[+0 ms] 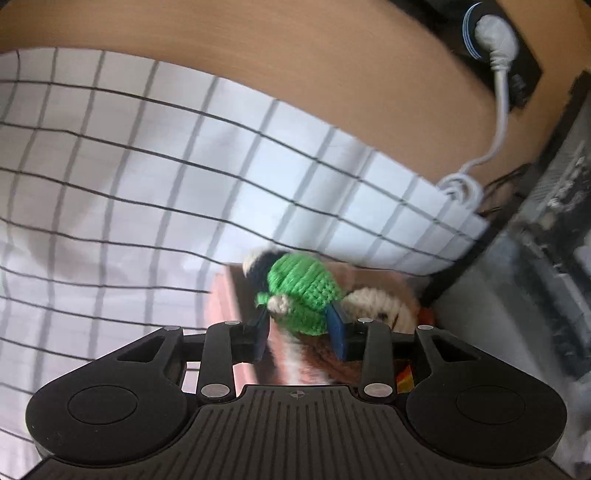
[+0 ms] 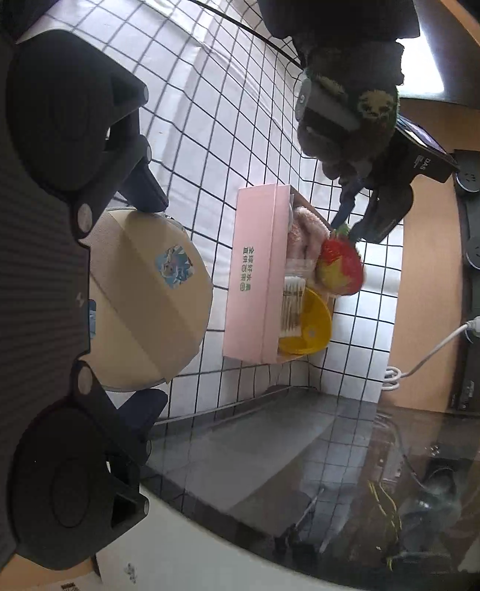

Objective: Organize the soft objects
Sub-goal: 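Carry the doll and cushion into the pink box and release both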

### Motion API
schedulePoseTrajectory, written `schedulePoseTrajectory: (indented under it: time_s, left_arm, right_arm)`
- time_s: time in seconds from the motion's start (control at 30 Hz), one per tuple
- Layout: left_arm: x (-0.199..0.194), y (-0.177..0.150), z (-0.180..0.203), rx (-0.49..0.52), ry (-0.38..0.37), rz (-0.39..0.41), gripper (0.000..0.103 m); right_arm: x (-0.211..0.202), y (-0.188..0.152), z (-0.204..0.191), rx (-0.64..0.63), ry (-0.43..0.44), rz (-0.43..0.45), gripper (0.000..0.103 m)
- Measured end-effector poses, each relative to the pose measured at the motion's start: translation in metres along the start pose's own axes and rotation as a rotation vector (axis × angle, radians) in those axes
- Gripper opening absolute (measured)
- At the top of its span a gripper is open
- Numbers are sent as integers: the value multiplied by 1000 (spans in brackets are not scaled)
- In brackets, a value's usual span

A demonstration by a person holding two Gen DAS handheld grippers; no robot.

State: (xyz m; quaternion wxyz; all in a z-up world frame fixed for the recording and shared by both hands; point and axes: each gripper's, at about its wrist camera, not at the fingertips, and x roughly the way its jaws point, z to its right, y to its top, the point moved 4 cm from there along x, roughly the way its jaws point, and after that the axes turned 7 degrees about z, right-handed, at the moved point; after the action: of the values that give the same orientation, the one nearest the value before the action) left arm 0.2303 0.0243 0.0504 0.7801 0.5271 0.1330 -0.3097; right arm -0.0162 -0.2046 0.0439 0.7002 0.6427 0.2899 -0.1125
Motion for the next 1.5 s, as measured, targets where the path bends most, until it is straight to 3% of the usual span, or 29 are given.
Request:
schedulePoseTrajectory:
  time_s: [0.03,0.1,0.2,0.33,0.53,0.7,0.77,0.83,0.93,1.07,1.27,1.5]
  left_arm:
    - [1,1,-1,19,24,-3,57]
    - [10,2,-7,11,48,-17,63]
    - [33,6,-3,-6,12,-34,62]
    - [32,12,7,22,8,-30,48]
    - [-18,18,1,59,-41,47,48]
    - [-64,24,-3,43,-78,85,48]
    - [-79,19,-4,6,-68,77,48]
    - [-99,7,-9,-52,-75,76,48]
    - [-121,-21,-13,-89,-73,59,48]
    - [-135,-54,-24,-105,-19,14,48]
    - [-134,-72,-42,-165,40,-18,48]
    - [-137,-92,-26,-127,16,-55,48]
  right_arm:
    - [3,3,-1,6,4,-2,101]
    - [7,9,-4,2,12,3,101]
    - [5,19,-10,-31,10,25,101]
    - [0,30,-10,-62,3,60,101]
    - [18,68,-10,-102,-49,180,101]
    - [71,113,-8,-42,-37,289,101]
    - [109,123,-9,-23,-35,268,101]
    - [147,123,-11,5,-6,188,101]
    - [175,114,-17,36,24,144,101]
    - [187,119,-34,-16,46,134,101]
    - [188,120,-15,125,112,37,101]
    - [182,98,-10,87,60,28,101]
